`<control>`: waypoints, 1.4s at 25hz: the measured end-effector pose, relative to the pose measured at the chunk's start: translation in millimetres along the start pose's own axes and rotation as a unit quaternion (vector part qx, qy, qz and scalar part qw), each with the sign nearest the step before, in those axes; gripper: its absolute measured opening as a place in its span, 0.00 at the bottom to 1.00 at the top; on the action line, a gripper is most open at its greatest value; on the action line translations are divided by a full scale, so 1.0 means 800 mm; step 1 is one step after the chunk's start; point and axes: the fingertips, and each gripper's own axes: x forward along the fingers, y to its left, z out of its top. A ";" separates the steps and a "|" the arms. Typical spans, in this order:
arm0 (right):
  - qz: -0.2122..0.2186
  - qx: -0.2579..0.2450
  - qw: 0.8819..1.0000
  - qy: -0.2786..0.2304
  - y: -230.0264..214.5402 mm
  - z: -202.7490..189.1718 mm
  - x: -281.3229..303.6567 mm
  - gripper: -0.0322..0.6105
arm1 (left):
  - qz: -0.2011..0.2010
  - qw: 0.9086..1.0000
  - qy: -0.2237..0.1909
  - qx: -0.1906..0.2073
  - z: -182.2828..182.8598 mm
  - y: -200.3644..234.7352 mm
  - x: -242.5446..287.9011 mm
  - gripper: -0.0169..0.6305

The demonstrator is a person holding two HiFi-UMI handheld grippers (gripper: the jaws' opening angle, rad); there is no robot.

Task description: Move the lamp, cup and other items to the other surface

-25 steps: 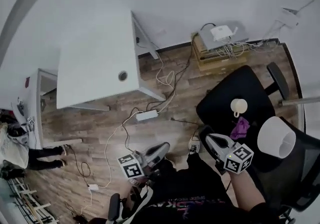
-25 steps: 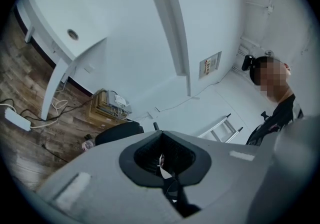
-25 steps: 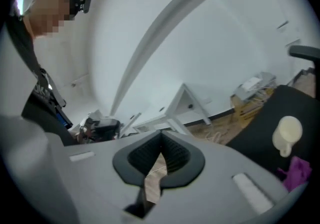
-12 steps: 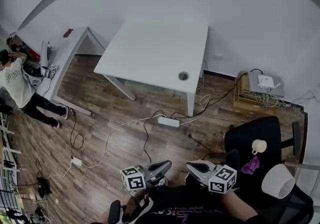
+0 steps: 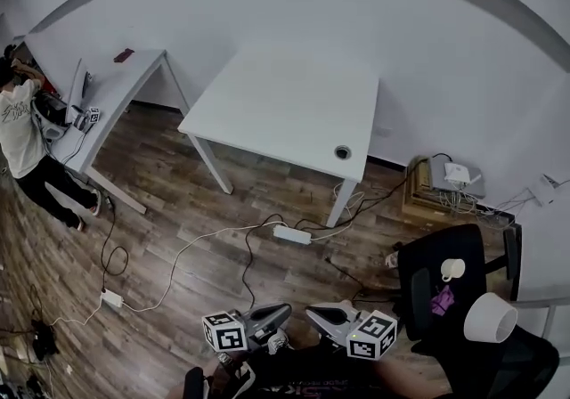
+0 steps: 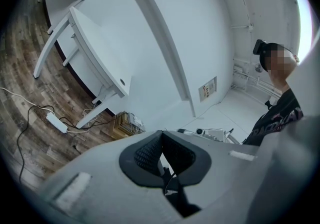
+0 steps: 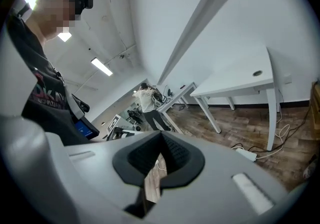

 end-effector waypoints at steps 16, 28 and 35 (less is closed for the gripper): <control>-0.036 0.034 0.998 -0.032 0.045 -0.035 0.031 0.05 | -0.036 0.999 0.015 0.019 -0.014 -0.007 -0.066 0.02; -0.033 0.018 0.999 -0.036 0.058 -0.038 0.029 0.05 | -0.047 0.998 0.014 0.044 -0.015 -0.021 -0.071 0.02; -0.030 0.019 0.999 -0.039 0.064 -0.040 0.025 0.05 | -0.045 0.998 0.009 0.036 -0.019 -0.027 -0.076 0.02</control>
